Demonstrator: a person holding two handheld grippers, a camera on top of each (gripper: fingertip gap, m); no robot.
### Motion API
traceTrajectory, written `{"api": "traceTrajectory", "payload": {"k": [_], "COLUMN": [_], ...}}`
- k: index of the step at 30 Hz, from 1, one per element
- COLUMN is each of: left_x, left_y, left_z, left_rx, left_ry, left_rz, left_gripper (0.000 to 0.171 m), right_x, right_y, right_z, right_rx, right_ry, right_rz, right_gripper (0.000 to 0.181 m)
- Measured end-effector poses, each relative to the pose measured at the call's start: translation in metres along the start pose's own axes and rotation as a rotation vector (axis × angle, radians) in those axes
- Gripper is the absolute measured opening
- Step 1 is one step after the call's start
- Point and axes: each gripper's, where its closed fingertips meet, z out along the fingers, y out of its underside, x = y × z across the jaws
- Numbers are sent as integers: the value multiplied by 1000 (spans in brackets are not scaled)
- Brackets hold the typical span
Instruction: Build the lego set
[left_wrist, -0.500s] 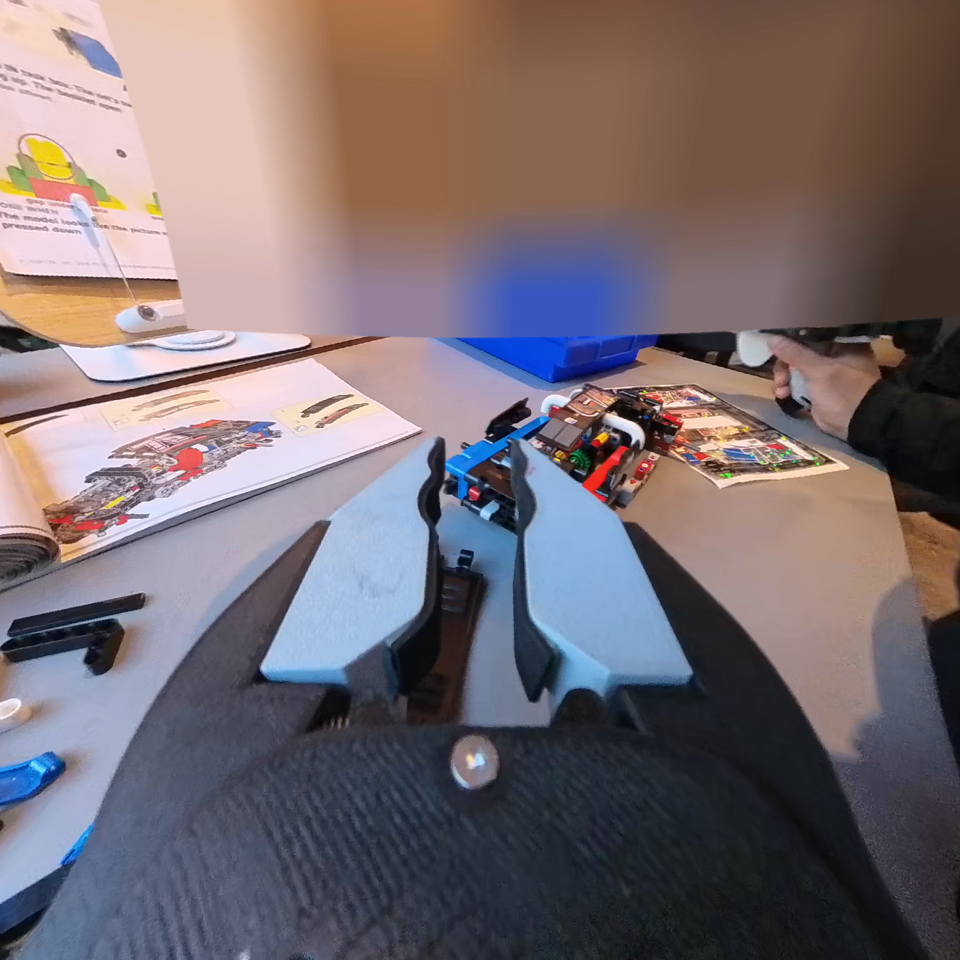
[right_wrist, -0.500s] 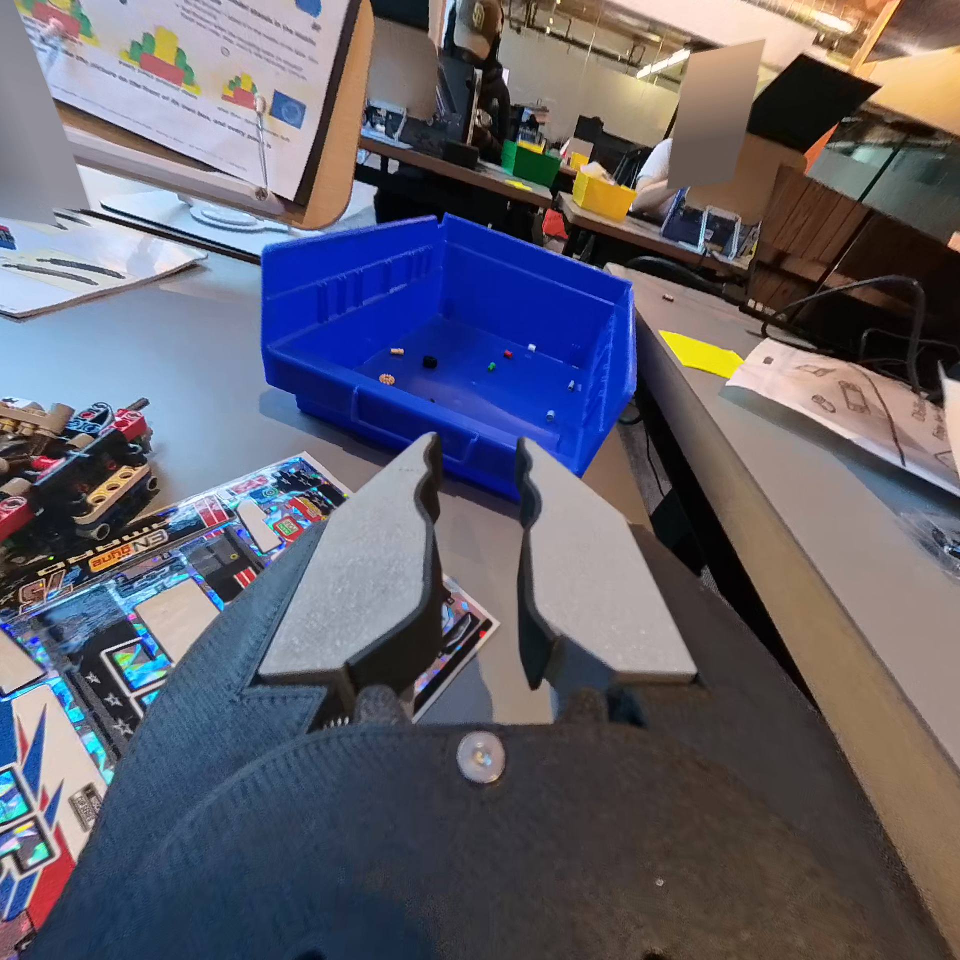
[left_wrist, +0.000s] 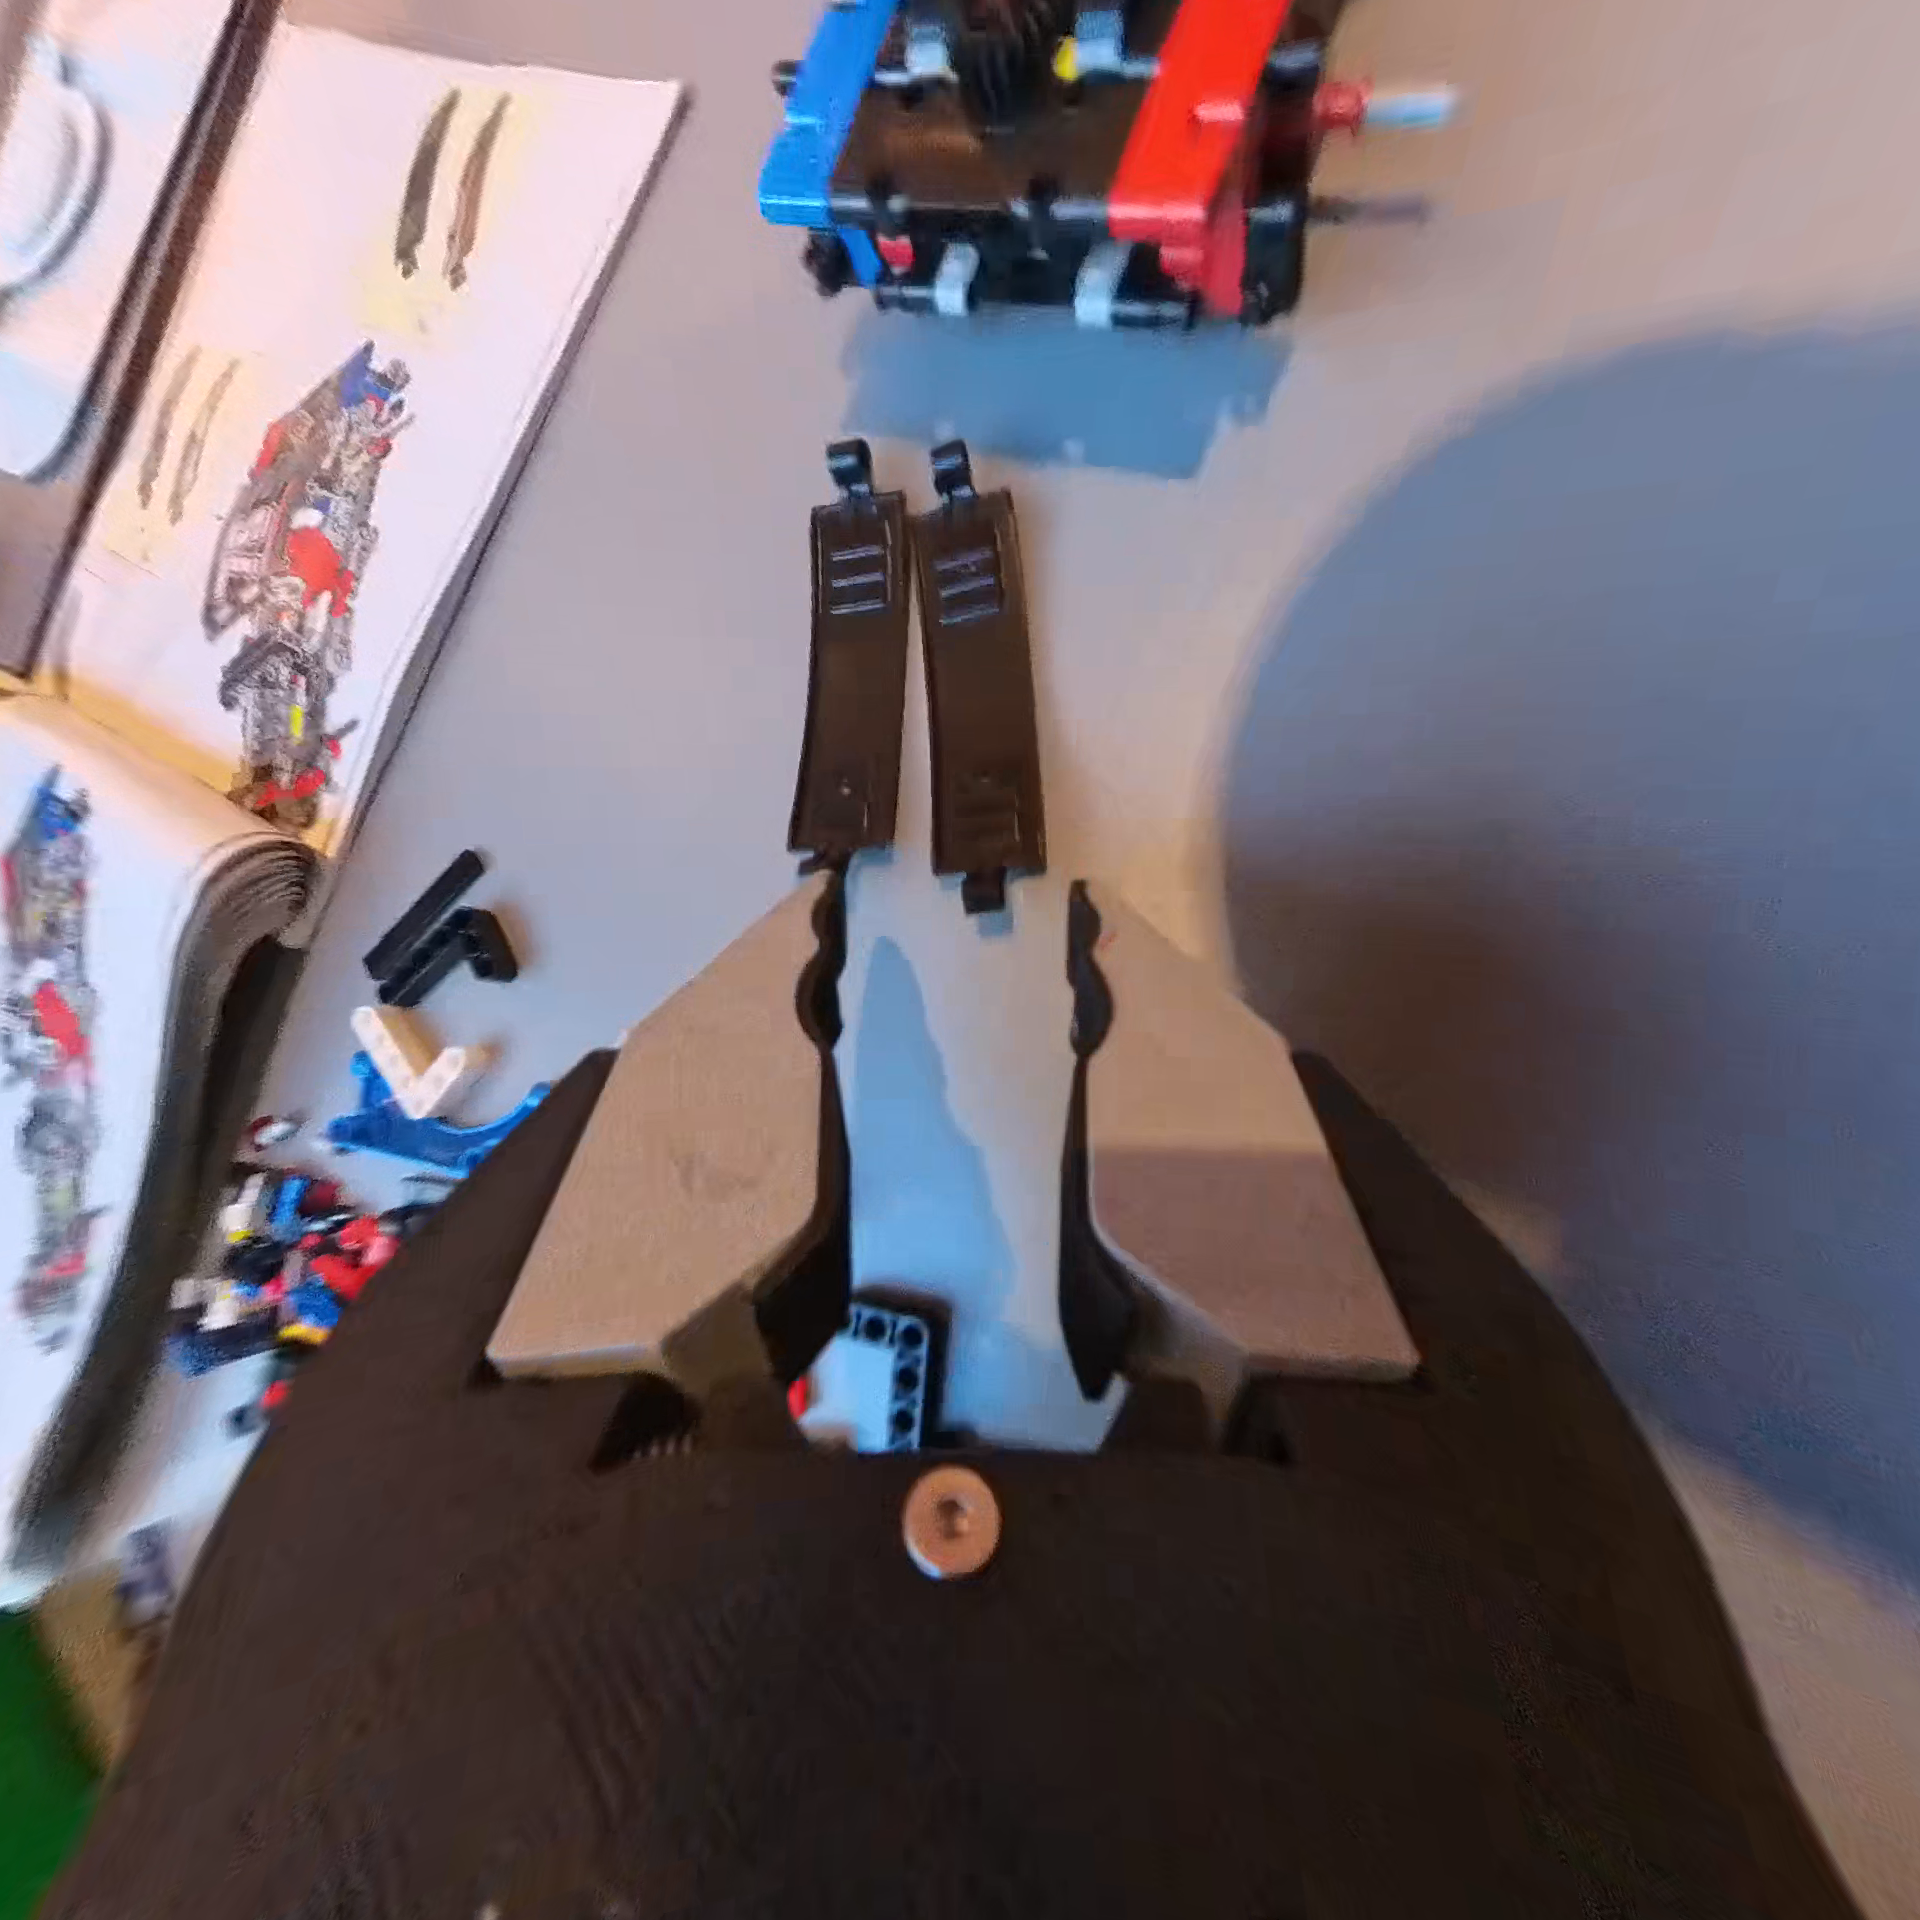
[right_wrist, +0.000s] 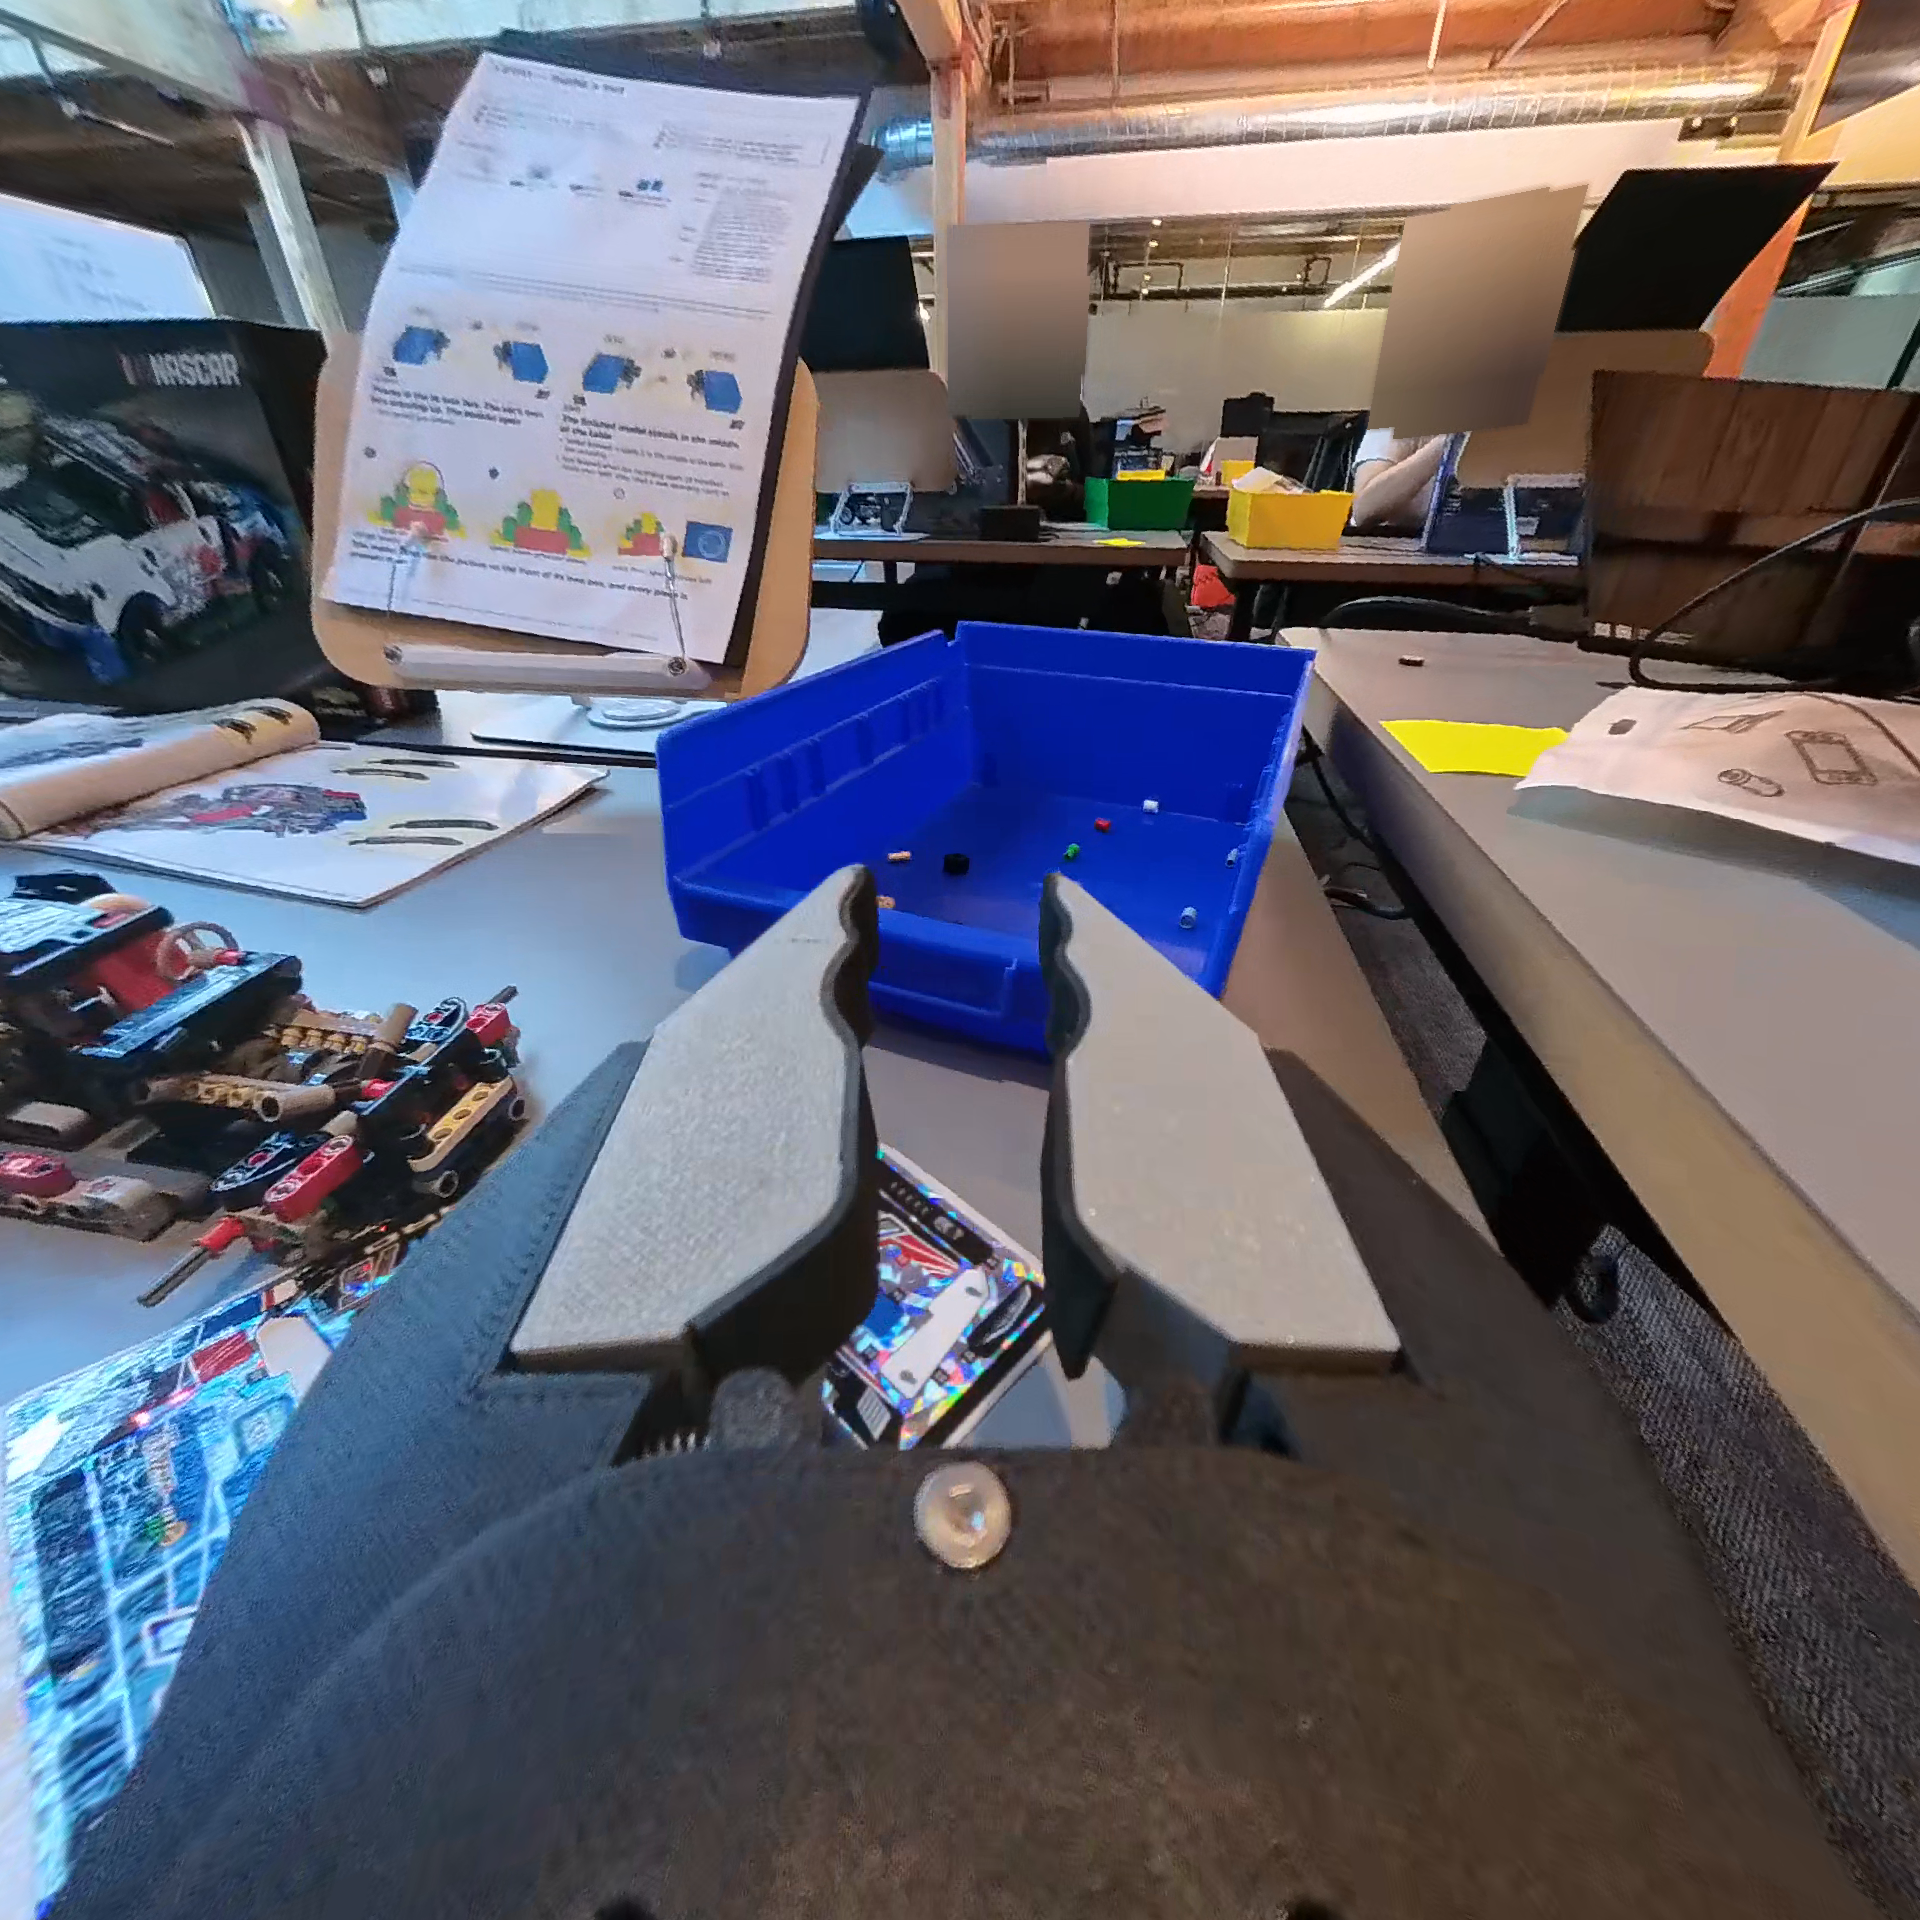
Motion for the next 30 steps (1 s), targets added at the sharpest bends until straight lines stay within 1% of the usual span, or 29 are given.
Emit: {"api": "traceTrajectory", "payload": {"k": [2, 5, 7, 9, 11, 14, 15, 17, 19, 20, 24, 28, 30], "left_x": [2, 6, 9, 12, 11, 6, 4, 1, 2, 3, 2, 6, 4], "left_y": [-1, 2, 8, 9, 9, 13, 14, 15, 14, 13, 10, 6, 6], "left_z": [-8, -10, -10, -10, -8, 0, 3, 7, 10, 11, 12, 12, 14], "left_rx": [-7, -37, -82, -100, -123, -195, -206, -213, -208, -201, -183, -155, -154], "left_ry": [-18, 13, 49, 70, 66, 25, 6, -30, -32, -32, -38, -15, -31], "left_rz": [85, 174, 252, 343, 433, 585, 642, 731, 761, 760, 741, 698, 698], "left_gripper": [38, 37, 37, 35, 33, 33, 25, 16, 9, 8, 13, 17, 13], "right_x": [-5, -12, -13, -12, -10, -6, -5, -3, -3, -3, -4, -4, -4], "right_y": [0, 2, 2, 2, 2, 0, 0, -2, -2, -2, -1, -1, -2], "right_z": [0, 2, 2, 2, 1, -1, -1, -3, -3, -3, -3, -3, -3], "right_rx": [-5, -14, -18, -16, -13, -1, 3, 13, 16, 16, 13, 16, 20], "right_ry": [-14, -32, -37, -39, -38, -33, -30, -25, -25, -27, -36, -42, -43], "right_rz": [-17, -41, -45, -34, -13, 16, 23, 34, 41, 43, 47, 57, 63], "right_gripper": [27, 26, 26, 25, 25, 25, 25, 25, 25, 25, 25, 24, 24]}}
